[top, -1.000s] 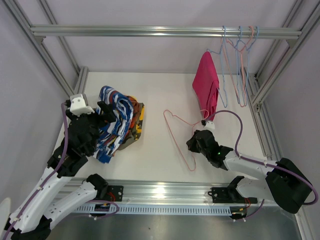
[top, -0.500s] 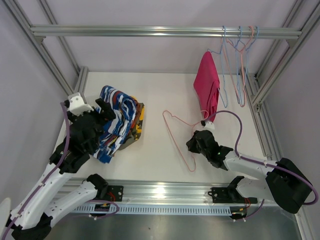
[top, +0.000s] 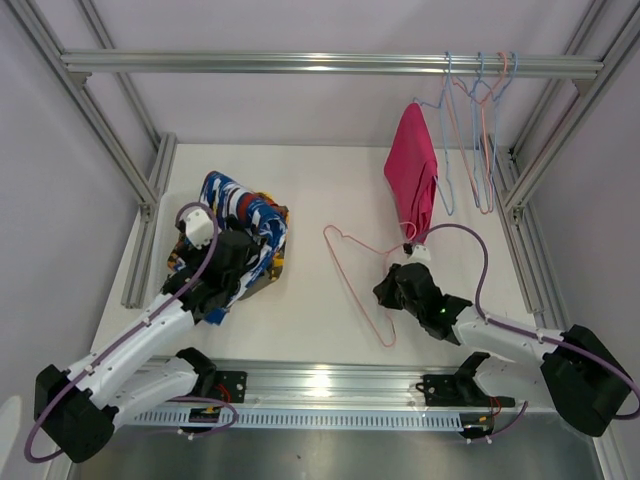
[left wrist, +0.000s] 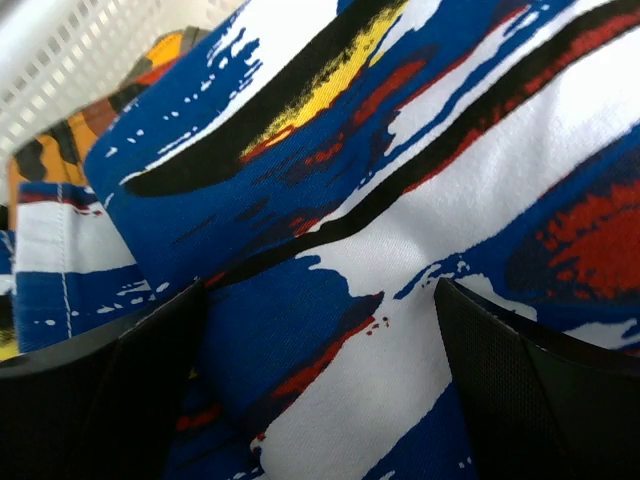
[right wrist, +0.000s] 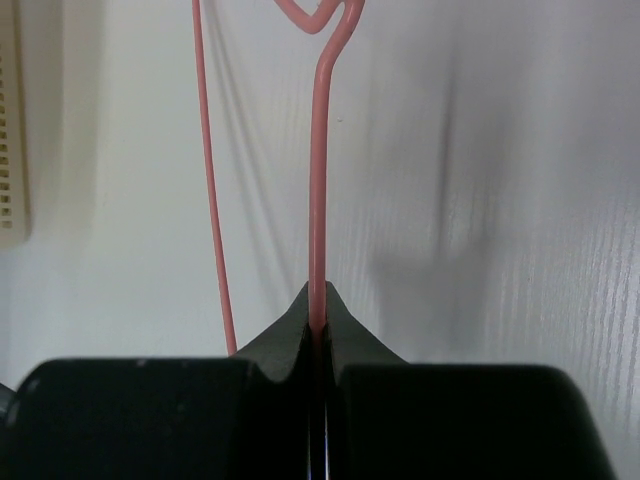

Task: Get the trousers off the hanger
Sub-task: Place the trousers in the bin.

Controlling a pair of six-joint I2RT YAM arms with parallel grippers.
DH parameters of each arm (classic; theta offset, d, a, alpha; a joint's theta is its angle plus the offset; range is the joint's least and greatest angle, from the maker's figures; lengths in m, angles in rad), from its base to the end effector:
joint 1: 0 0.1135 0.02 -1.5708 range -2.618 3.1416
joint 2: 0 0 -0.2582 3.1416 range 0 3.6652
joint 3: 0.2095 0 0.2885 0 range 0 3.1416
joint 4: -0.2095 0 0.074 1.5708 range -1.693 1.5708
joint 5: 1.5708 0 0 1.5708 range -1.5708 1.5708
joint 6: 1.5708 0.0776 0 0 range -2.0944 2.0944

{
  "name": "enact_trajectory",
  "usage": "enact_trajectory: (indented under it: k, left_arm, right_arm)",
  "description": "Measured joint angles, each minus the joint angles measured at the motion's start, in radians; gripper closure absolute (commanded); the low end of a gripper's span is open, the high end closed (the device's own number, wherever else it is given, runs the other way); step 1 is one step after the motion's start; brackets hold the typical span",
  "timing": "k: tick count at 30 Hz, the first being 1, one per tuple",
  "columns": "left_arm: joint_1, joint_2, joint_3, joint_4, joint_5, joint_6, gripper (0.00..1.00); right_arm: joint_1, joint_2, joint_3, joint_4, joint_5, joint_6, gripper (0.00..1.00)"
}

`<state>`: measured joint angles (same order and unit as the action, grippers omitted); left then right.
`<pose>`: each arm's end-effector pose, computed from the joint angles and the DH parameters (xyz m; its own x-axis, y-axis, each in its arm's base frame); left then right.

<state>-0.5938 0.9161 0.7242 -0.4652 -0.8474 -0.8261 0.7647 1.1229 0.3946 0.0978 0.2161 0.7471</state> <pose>0.2402 -0.0919 0.2468 -0.2538 -0.4159 -0.8733 -0.4546 0.8482 -0.2719 0.2134 0.1816 0.1149 -0.6867 0.2610 -0.6785 -0.1153 0.8824 0.4561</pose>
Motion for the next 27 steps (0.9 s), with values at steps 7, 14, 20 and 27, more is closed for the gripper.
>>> enact_trajectory:
  k: [7, 14, 20, 27]
  left_arm:
    - [0.001, 0.004, -0.048, 0.067, -0.008, -0.072, 0.01]
    - [0.003, -0.074, -0.010, -0.020, 0.020, -0.085, 0.01]
    - [0.004, -0.208, 0.105, -0.080, 0.107, -0.009, 0.01]
    - [-0.070, -0.156, 0.348, -0.120, 0.137, 0.135, 0.01]
  right_arm:
    - [0.000, -0.085, -0.002, -0.046, -0.013, -0.025, 1.00]
    - [0.003, -0.155, 0.027, -0.154, -0.014, -0.063, 1.00]
    - [0.023, -0.203, 0.090, -0.229, -0.014, -0.098, 1.00]
    - [0.110, -0.224, 0.235, -0.333, 0.050, -0.188, 1.00]
